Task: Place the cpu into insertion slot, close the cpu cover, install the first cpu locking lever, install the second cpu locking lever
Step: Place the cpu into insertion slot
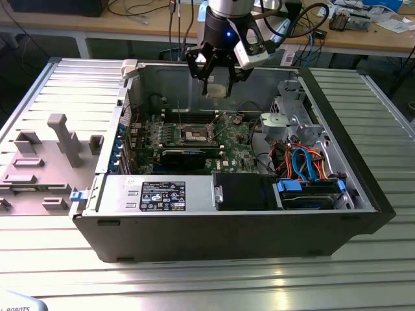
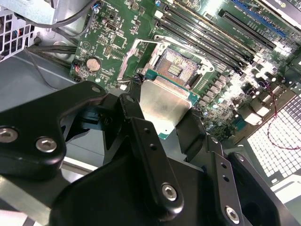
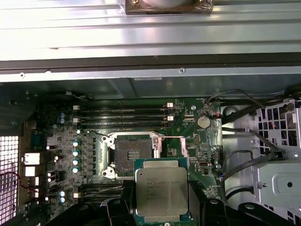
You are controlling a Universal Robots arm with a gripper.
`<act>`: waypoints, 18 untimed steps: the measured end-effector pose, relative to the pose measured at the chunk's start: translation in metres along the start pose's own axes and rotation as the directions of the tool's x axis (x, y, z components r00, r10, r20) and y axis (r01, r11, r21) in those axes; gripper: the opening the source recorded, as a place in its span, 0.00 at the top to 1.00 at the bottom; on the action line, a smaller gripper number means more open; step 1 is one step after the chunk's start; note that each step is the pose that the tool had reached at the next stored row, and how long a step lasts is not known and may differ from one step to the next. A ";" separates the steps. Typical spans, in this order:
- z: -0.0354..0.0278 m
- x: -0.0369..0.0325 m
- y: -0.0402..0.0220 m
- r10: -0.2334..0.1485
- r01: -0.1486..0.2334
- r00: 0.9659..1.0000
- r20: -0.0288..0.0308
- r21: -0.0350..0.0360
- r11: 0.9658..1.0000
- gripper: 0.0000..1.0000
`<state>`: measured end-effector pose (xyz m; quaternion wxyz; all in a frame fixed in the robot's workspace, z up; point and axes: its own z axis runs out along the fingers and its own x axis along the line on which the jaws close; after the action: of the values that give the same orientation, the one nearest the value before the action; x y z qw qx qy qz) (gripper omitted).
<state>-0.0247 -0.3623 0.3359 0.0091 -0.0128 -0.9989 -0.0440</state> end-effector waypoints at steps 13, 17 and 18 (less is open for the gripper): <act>0.0037 -0.0001 -0.0005 0.000 0.000 1.000 0.000 0.000 1.000 0.45; 0.0055 -0.0001 -0.0006 0.000 0.000 1.000 0.000 0.000 1.000 0.45; 0.0057 -0.0001 -0.0007 0.000 0.000 1.000 0.000 0.000 1.000 0.45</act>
<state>-0.0247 -0.3624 0.3301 0.0091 -0.0128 -0.9989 -0.0440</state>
